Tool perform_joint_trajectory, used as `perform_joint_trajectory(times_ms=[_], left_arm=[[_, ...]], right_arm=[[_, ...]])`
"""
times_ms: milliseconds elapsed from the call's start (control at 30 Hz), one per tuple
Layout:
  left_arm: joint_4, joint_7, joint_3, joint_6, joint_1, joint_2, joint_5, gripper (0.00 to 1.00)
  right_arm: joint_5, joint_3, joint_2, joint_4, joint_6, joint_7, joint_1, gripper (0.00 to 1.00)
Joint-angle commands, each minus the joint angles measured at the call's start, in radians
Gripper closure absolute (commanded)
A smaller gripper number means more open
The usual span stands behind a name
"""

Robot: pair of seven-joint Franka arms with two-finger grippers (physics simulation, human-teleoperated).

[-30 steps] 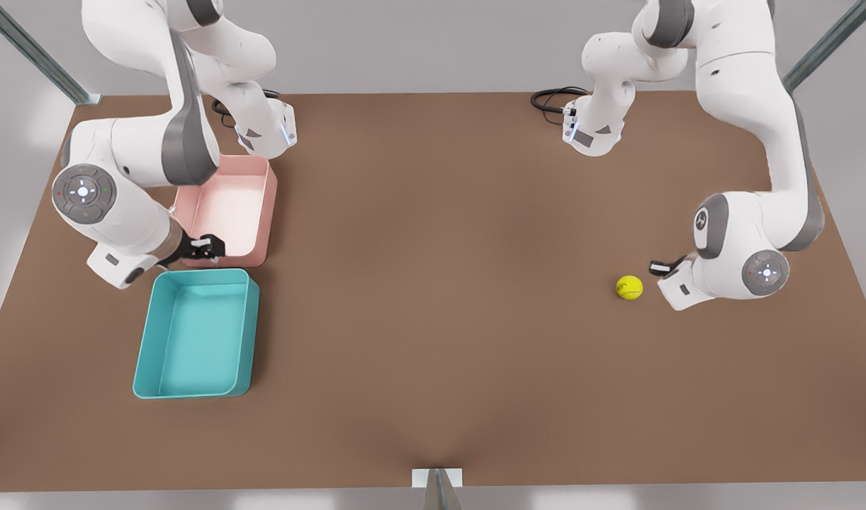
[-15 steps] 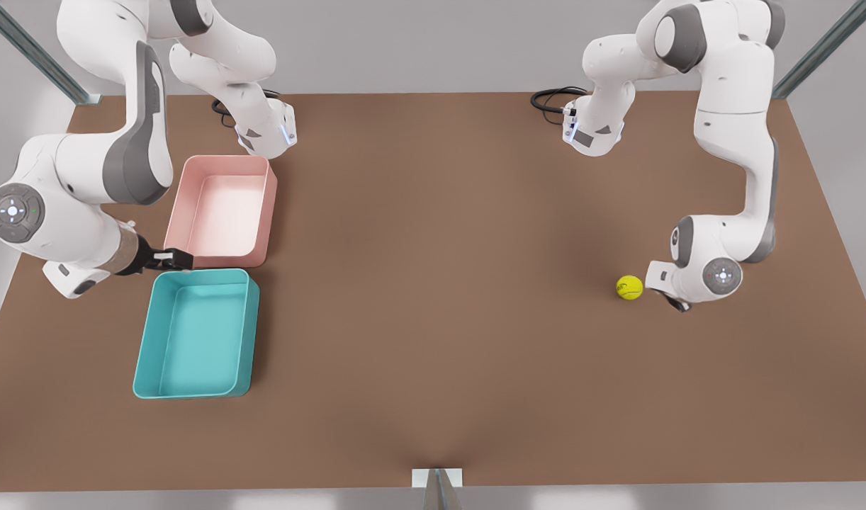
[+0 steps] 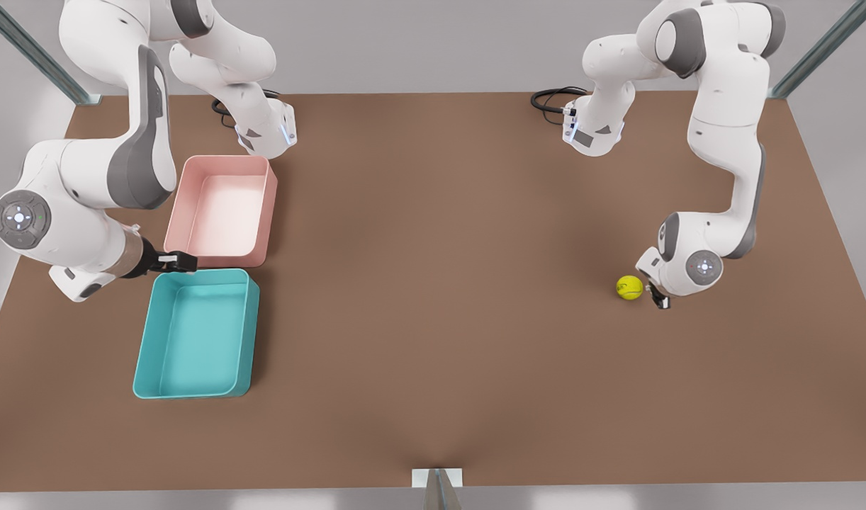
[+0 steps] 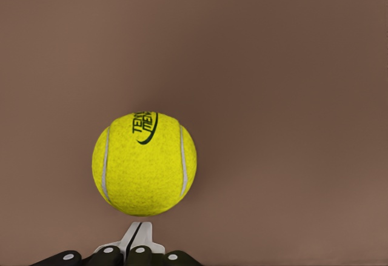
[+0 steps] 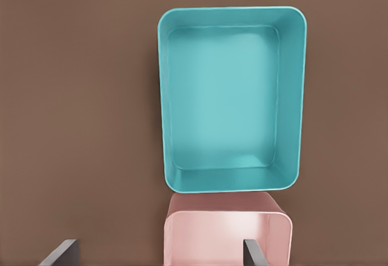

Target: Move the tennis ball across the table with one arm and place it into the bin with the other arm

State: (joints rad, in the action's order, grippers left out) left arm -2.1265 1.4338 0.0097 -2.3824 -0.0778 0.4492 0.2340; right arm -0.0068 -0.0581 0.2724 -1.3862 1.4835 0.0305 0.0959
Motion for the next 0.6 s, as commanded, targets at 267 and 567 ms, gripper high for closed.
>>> perform_joint_trajectory(times_ms=[267,567], left_arm=[[-0.07,0.206,0.024,-0.126,-0.008,-0.023,0.034,0.79],[-0.092,0.177,0.024,-0.138,0.004,-0.026,0.034,0.79]], right_arm=[[-0.012,0.0,0.005,0.001,-0.032,0.0,0.001,0.0],[-0.012,0.001,0.019,0.004,-0.032,0.0,0.005,0.0]])
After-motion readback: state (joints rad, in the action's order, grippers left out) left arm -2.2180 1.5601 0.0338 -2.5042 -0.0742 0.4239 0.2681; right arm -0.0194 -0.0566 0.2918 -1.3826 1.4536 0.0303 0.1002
